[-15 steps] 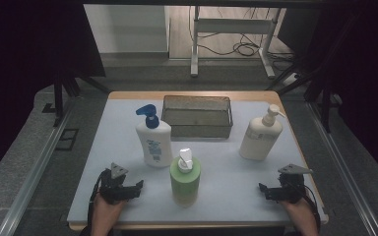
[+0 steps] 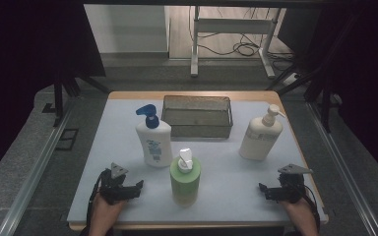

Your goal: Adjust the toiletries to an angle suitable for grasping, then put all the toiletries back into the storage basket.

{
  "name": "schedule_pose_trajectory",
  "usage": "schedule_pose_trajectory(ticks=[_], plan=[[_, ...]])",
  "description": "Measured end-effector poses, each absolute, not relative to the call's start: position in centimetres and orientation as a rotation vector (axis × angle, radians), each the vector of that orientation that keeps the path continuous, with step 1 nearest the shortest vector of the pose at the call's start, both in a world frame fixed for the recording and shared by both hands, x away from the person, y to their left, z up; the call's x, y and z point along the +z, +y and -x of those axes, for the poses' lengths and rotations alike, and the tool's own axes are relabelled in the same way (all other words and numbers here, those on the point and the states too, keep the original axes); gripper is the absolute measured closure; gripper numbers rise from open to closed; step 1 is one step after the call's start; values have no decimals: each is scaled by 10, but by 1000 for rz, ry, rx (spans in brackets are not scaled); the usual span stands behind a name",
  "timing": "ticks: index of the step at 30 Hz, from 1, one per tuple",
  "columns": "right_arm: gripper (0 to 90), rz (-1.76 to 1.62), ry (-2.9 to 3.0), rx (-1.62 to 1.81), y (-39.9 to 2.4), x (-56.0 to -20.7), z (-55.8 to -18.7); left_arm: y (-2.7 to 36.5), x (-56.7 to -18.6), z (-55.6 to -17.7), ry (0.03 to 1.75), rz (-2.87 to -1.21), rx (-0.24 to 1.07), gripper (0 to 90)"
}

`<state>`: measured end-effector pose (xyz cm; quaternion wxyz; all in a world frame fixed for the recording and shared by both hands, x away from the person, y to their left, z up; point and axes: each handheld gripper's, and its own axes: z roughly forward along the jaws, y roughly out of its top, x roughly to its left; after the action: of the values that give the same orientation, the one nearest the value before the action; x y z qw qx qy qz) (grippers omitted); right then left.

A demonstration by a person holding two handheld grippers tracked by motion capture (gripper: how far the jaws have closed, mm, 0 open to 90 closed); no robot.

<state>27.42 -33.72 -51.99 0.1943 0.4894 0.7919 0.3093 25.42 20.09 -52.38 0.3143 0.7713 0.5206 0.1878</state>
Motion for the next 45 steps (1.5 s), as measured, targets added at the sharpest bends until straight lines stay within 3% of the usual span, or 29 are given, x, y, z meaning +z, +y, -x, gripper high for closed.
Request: schedule_pose_trajectory(ticks=[45], plan=[[14,-1368,2238,897,-342,-516,-276,201,-524,-254,1372,-2032,496,123]])
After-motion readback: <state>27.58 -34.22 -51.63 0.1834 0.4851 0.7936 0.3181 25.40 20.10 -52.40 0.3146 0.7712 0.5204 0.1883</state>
